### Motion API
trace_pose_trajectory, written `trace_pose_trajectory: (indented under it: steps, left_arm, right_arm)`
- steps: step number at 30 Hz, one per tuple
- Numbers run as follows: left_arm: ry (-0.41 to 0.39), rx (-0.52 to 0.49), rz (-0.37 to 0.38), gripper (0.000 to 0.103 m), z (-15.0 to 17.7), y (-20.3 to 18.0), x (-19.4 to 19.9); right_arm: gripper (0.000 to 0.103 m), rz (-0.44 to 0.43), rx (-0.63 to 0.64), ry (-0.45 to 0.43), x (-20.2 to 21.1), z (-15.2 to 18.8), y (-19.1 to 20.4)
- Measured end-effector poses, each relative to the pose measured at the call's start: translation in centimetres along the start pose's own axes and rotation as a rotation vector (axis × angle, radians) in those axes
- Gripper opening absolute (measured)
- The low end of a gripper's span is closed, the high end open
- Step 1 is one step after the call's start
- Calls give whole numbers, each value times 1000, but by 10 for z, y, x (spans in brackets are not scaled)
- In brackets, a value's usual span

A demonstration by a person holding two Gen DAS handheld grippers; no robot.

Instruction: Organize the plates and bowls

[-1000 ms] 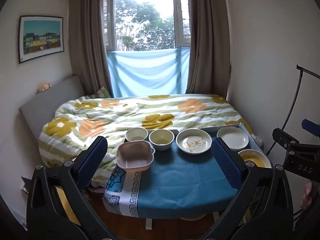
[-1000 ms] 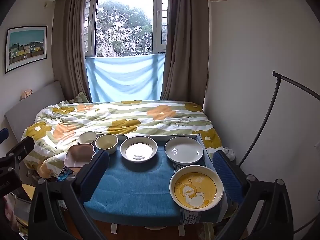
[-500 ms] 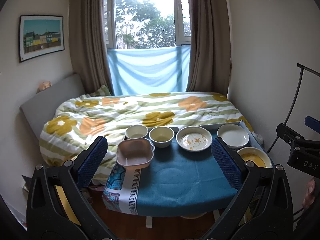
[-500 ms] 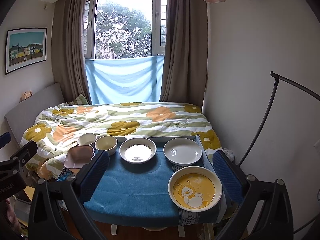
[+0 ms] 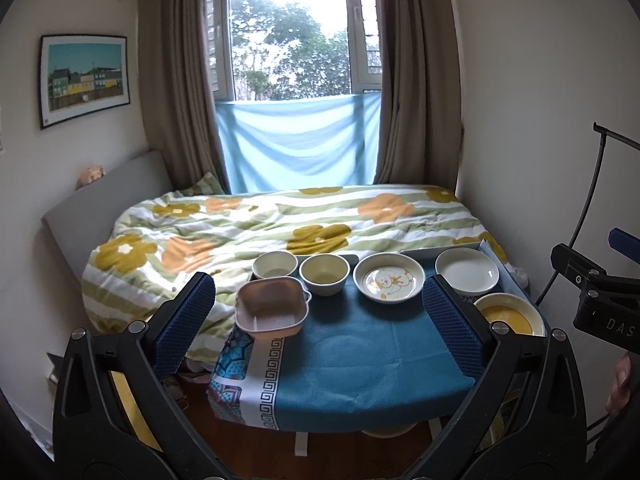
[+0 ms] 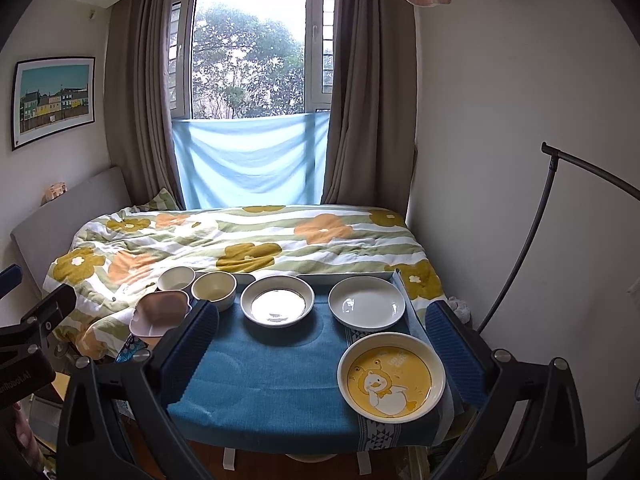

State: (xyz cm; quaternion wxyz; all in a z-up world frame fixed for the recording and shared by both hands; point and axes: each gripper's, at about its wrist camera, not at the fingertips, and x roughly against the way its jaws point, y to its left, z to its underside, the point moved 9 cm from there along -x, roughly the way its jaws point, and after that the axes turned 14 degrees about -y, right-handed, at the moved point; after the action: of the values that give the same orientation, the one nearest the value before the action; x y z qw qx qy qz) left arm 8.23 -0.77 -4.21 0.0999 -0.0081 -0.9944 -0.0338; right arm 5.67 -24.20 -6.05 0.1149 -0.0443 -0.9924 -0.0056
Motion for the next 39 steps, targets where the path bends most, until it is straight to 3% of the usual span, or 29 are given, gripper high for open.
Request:
trace_pose_trajectory:
  steps: [39]
  left_arm:
    - [11, 14, 13, 102, 3, 4, -6]
  right_arm:
    - [103, -3, 1, 0, 1, -1, 3]
